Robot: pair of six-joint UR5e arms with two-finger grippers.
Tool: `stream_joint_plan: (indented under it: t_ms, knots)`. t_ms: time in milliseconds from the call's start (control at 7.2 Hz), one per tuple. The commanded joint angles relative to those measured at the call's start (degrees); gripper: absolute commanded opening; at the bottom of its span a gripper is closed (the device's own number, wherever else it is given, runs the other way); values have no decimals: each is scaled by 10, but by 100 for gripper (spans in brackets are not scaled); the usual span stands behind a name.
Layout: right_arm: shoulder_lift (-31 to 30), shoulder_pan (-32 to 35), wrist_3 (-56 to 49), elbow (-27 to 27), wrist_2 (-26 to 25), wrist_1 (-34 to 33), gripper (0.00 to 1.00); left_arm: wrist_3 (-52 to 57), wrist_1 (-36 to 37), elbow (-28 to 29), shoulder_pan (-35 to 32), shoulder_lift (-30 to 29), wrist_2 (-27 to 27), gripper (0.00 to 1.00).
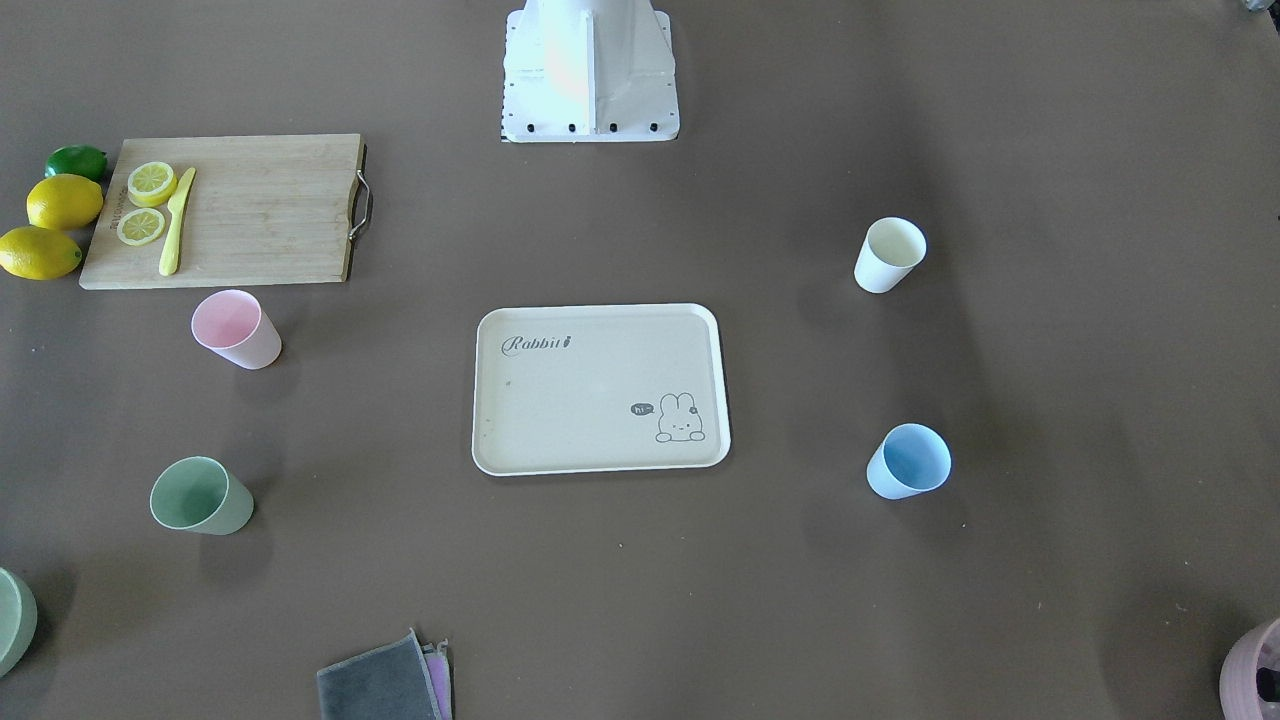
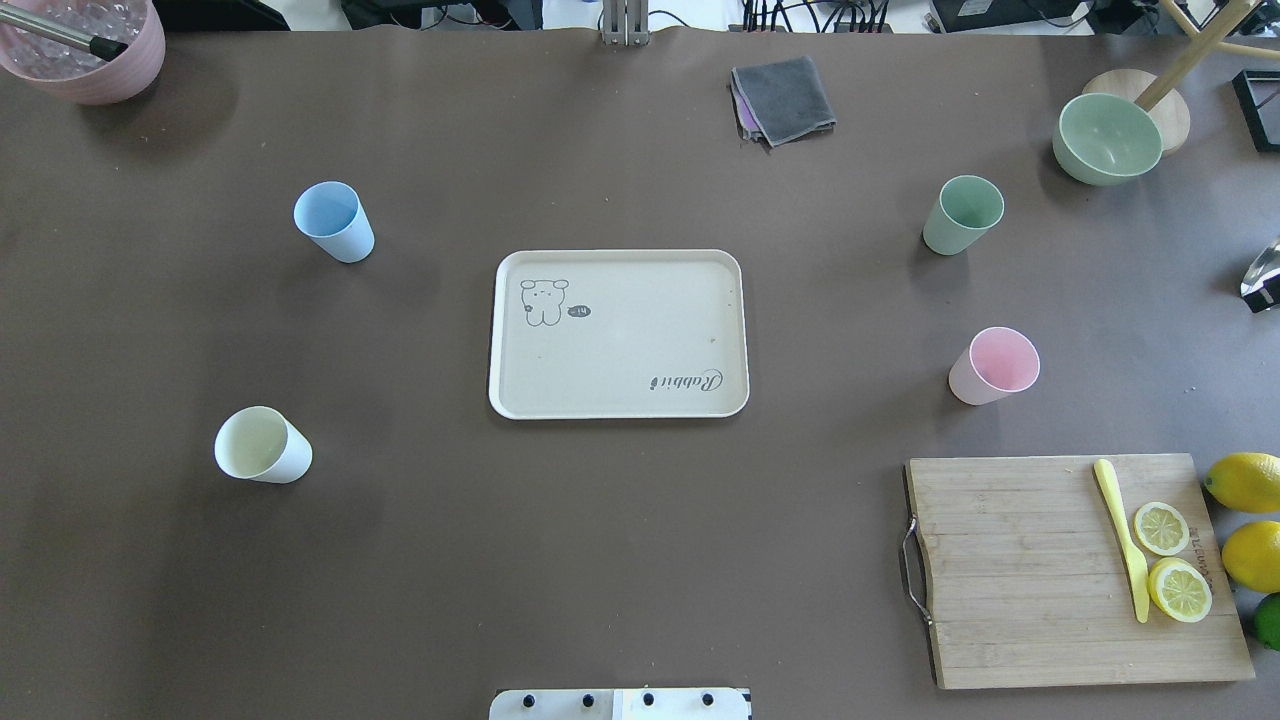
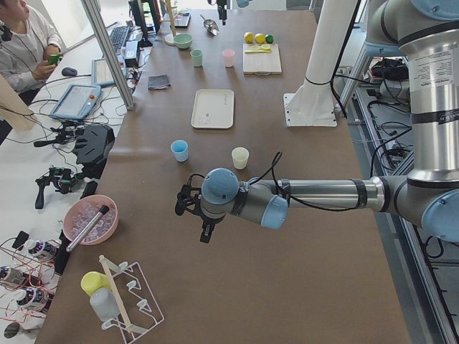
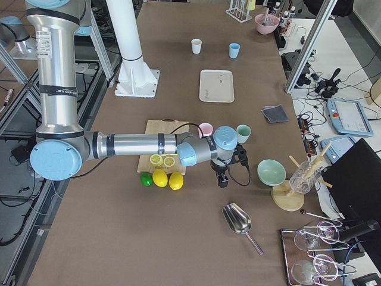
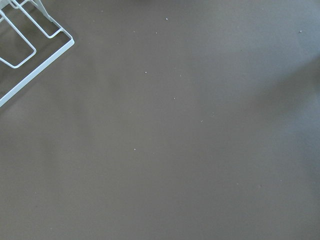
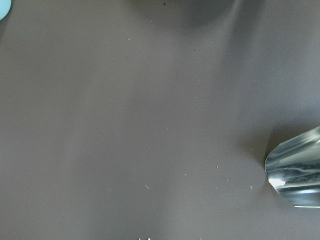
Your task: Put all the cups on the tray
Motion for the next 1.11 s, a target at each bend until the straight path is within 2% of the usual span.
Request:
stream_joint_plan:
  t_ms: [0, 694, 833, 972]
  knots:
    - [-6, 45, -2, 0, 6, 2, 100, 0, -2, 4, 0, 14, 4, 98]
    - [-10, 47, 1, 0, 4, 12, 100, -20, -6, 4, 1, 21, 21, 98]
    - [-9, 45, 2, 1, 5, 34, 100, -39, -21, -8, 2, 21, 19, 98]
    - [-10, 43, 3, 2, 49, 71, 100, -118, -63, -25, 7, 26, -14, 98]
